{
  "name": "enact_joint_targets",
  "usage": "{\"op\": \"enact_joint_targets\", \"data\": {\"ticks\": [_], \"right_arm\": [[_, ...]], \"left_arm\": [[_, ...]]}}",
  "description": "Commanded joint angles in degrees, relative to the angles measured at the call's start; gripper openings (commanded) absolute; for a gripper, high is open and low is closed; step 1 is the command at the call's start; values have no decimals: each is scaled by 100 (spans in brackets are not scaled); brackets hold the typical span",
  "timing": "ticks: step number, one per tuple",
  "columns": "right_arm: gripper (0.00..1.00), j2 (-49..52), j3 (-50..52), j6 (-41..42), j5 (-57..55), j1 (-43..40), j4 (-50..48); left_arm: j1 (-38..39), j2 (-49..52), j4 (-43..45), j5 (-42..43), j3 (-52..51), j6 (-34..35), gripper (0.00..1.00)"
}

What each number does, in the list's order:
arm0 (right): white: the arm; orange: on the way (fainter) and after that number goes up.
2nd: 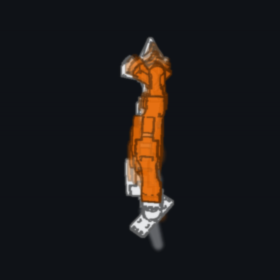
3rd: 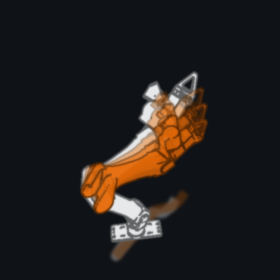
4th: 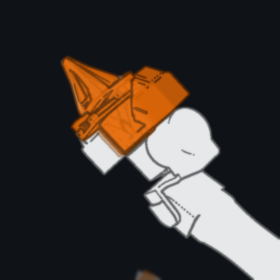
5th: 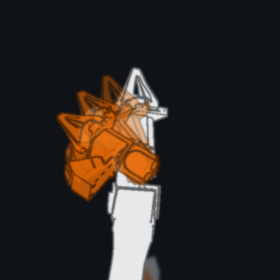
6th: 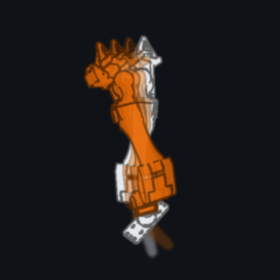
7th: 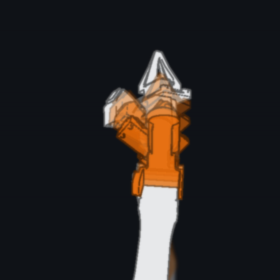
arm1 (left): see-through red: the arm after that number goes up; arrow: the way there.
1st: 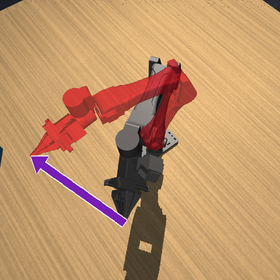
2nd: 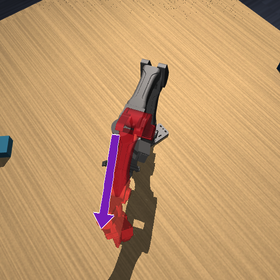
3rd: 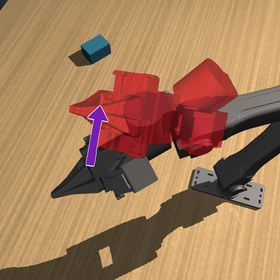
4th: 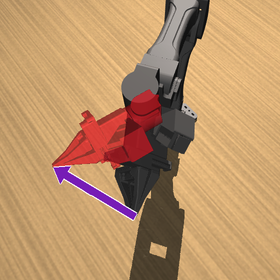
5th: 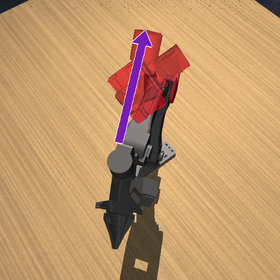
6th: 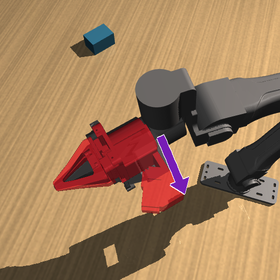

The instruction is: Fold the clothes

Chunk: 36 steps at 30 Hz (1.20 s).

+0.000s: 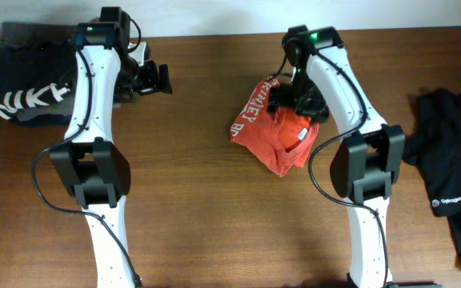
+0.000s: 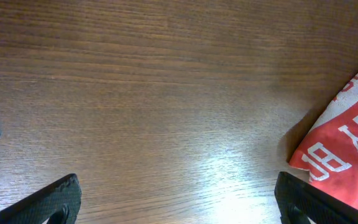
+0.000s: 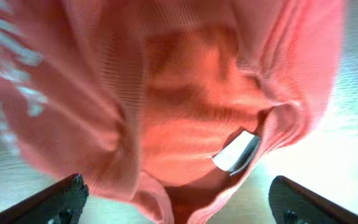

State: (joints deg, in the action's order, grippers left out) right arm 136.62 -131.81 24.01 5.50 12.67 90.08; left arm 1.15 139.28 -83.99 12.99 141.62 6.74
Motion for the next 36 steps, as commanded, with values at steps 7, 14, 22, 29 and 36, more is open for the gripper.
{"op": "enact_joint_targets", "data": {"ticks": [7,14,22,29,36], "right_arm": [[75,-33,-291,466,-107,-74,-586],[76,-33,181,1530,-173,-160,-1526],[76,-28,846,1847,-164,-417,-1676],[76,-28,968,1641,-494,-417,-2096],[49,-28,966,1631,-647,-420,-2225]], "left_arm": [[-9,-66,-28,-39,125,31,99],[-9,-66,-68,-42,125,26,99],[-9,-66,-68,-42,125,26,99],[-9,-66,-87,-42,125,26,99],[-9,-66,-96,-42,125,26,99]]}}
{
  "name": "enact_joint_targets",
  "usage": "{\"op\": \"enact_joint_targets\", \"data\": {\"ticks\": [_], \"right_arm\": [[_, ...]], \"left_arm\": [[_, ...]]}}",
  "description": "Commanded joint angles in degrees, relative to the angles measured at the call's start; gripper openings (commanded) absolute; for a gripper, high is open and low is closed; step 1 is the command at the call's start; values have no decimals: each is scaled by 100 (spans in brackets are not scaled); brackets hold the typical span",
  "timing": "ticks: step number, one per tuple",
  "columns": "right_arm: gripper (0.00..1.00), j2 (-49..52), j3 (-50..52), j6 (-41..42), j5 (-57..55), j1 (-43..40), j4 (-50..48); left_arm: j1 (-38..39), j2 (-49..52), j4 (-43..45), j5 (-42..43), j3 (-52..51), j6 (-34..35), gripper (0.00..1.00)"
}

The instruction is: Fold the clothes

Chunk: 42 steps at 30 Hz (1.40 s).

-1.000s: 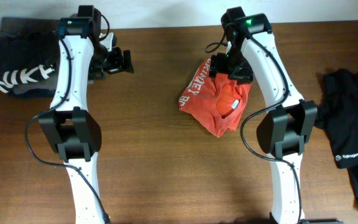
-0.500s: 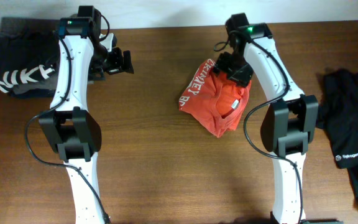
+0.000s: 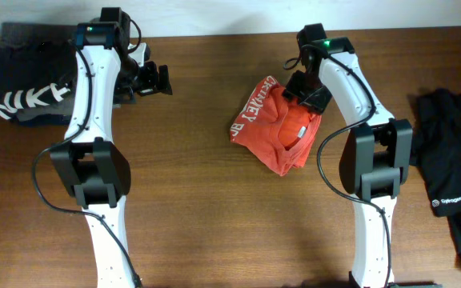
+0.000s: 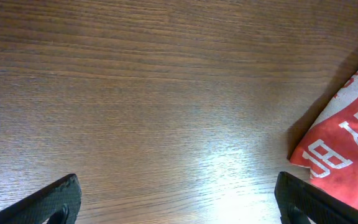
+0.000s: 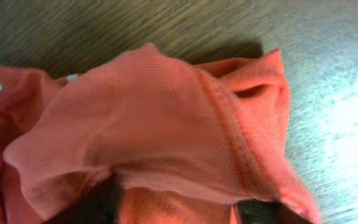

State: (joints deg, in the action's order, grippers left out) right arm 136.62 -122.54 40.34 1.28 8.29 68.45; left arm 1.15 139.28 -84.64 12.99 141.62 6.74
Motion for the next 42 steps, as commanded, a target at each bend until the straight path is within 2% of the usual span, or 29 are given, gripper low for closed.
{"op": "enact_joint_targets", "data": {"ticks": [1,5,9,10,13,18,20,27,29,30,33,35,40,42], "right_arm": [[44,-28,39,-2,-249,13,-63],[31,-28,39,-2,-573,-42,2],[29,-28,39,-7,-1038,-149,168],[24,-28,37,-118,-1082,-203,201],[25,-28,33,-459,-1104,-302,229],[34,-31,-70,-605,-1270,-466,485],[42,-31,-275,-605,-1349,-570,791],[51,-59,-1451,-605,-1718,-776,2133],[77,-61,-1825,-608,-1692,-820,2498],[99,-61,-2015,-656,-1672,-839,2691],[99,-70,-2315,-1600,-1145,-901,2892],[99,-70,-2306,-2173,-264,-968,2889],[99,-68,-2286,-2190,133,-1126,2852],[99,-68,-2286,-2192,398,-1259,2839]], "left_arm": [[-9,-66,-31,-42,125,26,99],[-9,-66,-31,-42,125,26,99],[-9,-66,-28,-42,125,26,99],[-9,-66,-28,-42,125,26,99],[-9,-66,-26,-42,125,26,99],[-9,-66,-26,-39,125,26,99],[-9,-66,-28,-39,125,26,99],[-7,-66,-26,-37,125,24,99],[7,-66,-11,-13,125,-68,99],[22,-66,-2,15,125,-186,99],[131,-66,105,501,125,-741,99],[299,-63,413,1060,125,-1233,99],[743,-35,951,1325,122,-1530,99],[979,44,1161,1615,118,-1921,99]]}}
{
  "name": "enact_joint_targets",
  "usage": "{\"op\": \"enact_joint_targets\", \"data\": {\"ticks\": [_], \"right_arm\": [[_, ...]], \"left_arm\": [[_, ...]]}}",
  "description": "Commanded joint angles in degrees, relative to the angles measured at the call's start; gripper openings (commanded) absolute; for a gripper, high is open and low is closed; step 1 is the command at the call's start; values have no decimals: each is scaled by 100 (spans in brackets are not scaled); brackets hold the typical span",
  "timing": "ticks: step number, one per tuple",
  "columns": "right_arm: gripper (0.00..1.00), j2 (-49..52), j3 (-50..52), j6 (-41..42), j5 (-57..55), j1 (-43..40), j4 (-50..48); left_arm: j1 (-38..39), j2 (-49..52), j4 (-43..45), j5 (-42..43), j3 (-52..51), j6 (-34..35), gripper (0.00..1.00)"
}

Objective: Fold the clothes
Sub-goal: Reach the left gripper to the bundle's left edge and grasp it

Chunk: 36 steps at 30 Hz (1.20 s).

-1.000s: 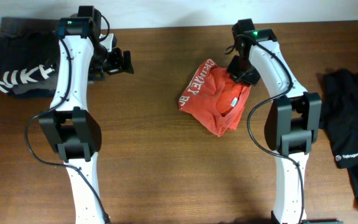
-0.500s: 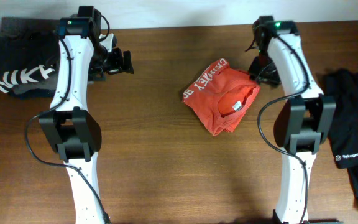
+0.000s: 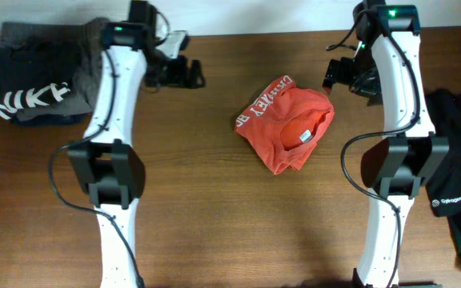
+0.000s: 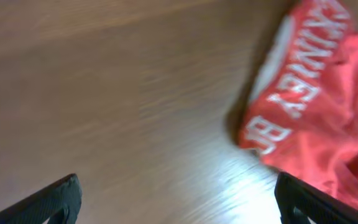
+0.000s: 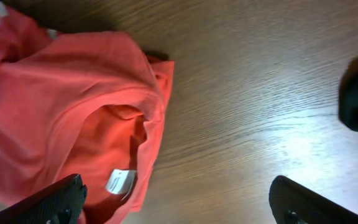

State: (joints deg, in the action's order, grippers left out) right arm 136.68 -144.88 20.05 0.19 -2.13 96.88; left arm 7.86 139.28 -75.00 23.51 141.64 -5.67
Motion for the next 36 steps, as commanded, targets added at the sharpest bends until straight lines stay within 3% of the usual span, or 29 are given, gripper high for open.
{"op": "enact_joint_targets", "data": {"ticks": [1,16,31,36], "right_arm": [[99,-72,-52,-166,564,-273,-2],[99,-61,-52,-334,562,-385,46],[99,-57,-52,-334,562,-385,46],[99,-57,-52,-334,560,-385,46]], "left_arm": [[424,98,284,682,116,-737,99],[1414,1287,815,1217,116,-732,99],[1453,1491,664,1331,90,-732,99],[1456,1602,501,1749,90,-737,99]]}}
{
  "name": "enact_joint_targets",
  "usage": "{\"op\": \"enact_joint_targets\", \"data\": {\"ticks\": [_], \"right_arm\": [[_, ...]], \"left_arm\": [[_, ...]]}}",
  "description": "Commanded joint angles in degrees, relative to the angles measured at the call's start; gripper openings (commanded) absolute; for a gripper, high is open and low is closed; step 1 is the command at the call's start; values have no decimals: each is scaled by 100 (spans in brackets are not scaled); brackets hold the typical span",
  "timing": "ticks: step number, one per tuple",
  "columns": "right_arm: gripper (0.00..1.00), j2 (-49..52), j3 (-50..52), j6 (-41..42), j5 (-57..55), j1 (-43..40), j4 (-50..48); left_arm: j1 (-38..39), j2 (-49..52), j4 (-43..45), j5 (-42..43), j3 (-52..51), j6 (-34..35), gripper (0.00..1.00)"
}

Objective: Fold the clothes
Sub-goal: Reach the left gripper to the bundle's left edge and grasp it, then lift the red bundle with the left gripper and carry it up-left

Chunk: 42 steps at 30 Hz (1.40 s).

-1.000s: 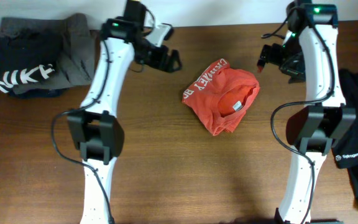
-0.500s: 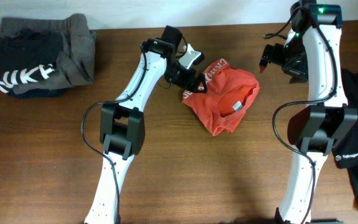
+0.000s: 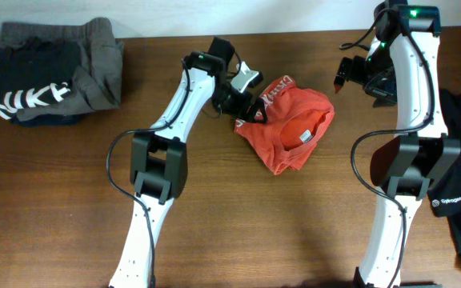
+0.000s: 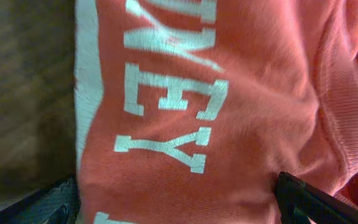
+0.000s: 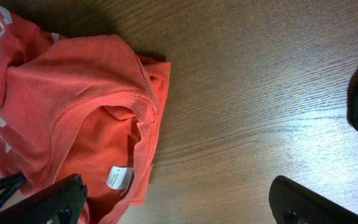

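Observation:
A crumpled red shirt (image 3: 288,122) with white lettering lies at the back middle of the table. My left gripper (image 3: 245,107) is down at its left, lettered edge. In the left wrist view the red shirt (image 4: 216,106) fills the frame, and the left gripper (image 4: 179,211) is open with its fingertips (image 4: 58,202) wide apart and the cloth spanning the gap. My right gripper (image 3: 358,77) hangs open off the shirt's back right. In its own view the right gripper (image 5: 176,202) holds nothing, with the shirt's collar and label (image 5: 118,178) at the left.
A pile of dark clothes (image 3: 46,72) with white letters sits at the back left corner. A black garment (image 3: 454,184) lies along the right edge, and a dark garment patch shows at the right of the right wrist view. Bare wooden table (image 3: 214,208) fills the front.
My left gripper has gone from open over bare wood at the back, left of the shirt, to open on the shirt's lettered left edge. The right gripper has shifted only slightly.
First my right gripper was open low over the shirt and the left was open near the dark pile. Then the right fingers were closed in on a fold at the shirt's back right. Later it was open and clear. Now the left reaches the shirt.

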State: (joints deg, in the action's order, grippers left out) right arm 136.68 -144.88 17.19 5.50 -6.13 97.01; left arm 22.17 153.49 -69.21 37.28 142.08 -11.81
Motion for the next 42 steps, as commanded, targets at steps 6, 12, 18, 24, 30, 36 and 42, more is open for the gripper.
{"op": "enact_joint_targets", "data": {"ticks": [6,12,18,24,30,36,42], "right_arm": [[99,-57,-52,-48,28,15,33],[99,-57,-52,-48,28,15,33],[99,-57,-52,-48,28,15,31],[99,-57,-52,-48,28,15,22],[99,-57,-52,-48,26,15,11],[99,-57,-52,-48,28,15,11],[99,-57,-52,-50,28,15,13]], "left_arm": [[24,273,-468,369,46,-203,95],[22,273,-850,376,46,-199,31],[24,273,-1266,1414,46,-199,5],[37,273,-1825,3034,46,-192,5],[149,273,-2111,2852,46,129,81],[151,273,-1534,1311,46,664,99],[109,273,-675,-365,46,664,99]]}}
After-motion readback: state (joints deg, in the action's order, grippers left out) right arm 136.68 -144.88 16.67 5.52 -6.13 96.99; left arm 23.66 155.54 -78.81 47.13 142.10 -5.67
